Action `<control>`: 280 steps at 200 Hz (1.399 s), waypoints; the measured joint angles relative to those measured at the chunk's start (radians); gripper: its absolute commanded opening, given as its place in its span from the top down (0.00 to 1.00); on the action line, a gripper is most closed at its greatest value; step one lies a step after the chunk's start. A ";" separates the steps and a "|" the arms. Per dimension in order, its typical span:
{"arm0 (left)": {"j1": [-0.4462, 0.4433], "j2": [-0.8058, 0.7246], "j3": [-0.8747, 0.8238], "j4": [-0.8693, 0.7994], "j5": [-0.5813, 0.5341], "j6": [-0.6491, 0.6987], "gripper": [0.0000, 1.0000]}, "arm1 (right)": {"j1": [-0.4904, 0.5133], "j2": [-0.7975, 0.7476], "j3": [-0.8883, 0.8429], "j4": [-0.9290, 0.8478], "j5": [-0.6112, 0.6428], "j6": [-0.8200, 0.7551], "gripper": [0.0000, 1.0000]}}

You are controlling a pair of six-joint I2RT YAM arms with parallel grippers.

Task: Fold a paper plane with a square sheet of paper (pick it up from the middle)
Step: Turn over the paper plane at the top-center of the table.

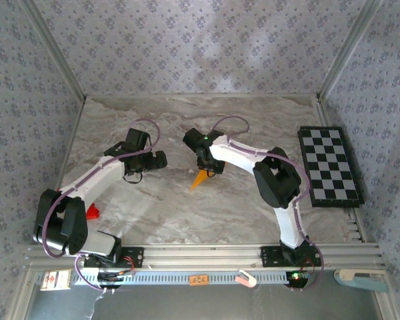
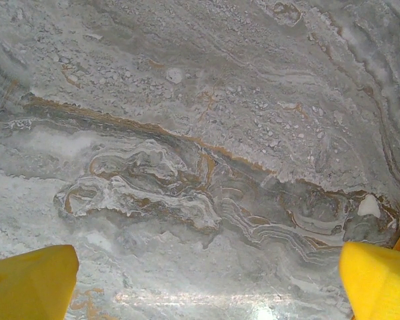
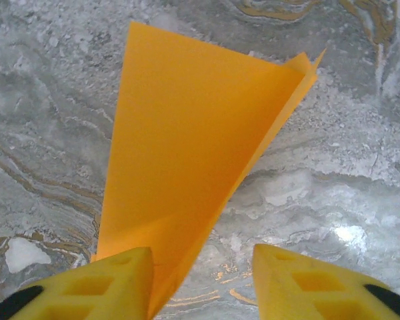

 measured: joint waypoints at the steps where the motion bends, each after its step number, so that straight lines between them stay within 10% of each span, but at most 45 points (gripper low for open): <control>1: 0.000 0.000 0.000 0.000 0.000 0.000 0.00 | 0.000 0.000 0.000 0.000 0.001 0.001 0.62; 101: 0.000 0.001 0.000 0.003 0.004 0.000 0.00 | 0.003 -0.001 0.000 -0.005 -0.014 0.030 0.72; 177: 0.001 0.013 0.000 0.003 0.004 0.000 0.00 | -0.010 -0.006 -0.002 0.003 -0.024 0.020 1.00; 280: 0.236 -0.025 -0.117 0.116 0.214 -0.107 0.00 | -0.046 -0.095 0.094 0.204 -0.238 -0.452 1.00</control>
